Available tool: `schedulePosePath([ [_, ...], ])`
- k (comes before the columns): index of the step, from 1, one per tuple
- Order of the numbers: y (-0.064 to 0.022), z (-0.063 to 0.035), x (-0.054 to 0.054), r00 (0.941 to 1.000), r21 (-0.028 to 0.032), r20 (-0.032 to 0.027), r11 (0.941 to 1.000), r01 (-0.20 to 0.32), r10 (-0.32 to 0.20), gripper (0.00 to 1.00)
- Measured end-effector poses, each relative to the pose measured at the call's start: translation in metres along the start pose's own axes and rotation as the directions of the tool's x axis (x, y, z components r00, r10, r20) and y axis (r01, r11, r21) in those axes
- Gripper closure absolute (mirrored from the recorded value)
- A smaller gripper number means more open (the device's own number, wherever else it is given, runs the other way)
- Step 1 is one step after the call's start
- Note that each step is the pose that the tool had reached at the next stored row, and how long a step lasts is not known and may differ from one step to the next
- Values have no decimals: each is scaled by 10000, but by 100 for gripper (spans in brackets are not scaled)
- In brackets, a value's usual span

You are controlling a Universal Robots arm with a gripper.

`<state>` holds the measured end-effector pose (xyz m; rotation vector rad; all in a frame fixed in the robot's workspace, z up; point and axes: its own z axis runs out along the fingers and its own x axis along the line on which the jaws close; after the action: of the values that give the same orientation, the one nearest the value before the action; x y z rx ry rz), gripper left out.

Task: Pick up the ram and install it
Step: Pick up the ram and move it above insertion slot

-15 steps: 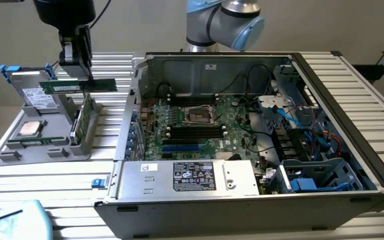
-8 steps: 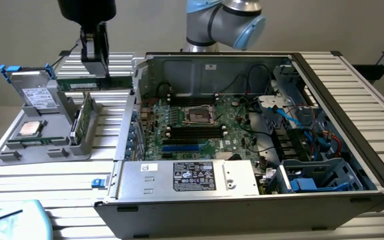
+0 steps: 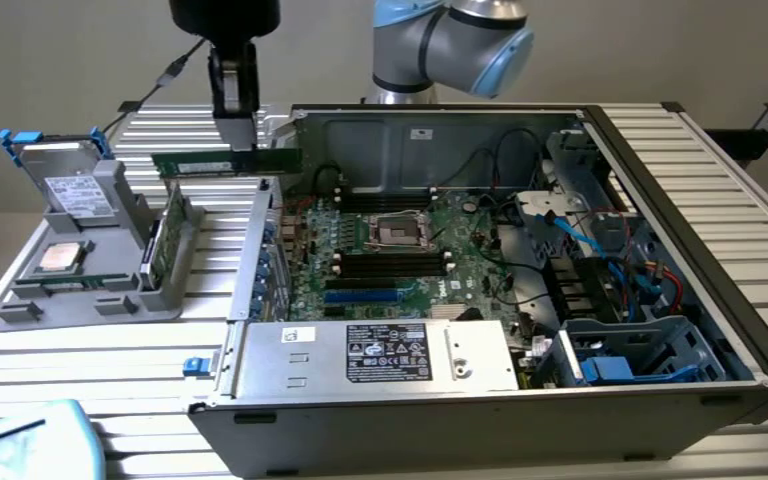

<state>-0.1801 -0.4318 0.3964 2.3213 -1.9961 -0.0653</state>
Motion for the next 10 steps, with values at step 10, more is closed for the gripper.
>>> schedulePosePath([
  [10,-430,-71,67,10000,0,0,10000,-1,1,86],
])
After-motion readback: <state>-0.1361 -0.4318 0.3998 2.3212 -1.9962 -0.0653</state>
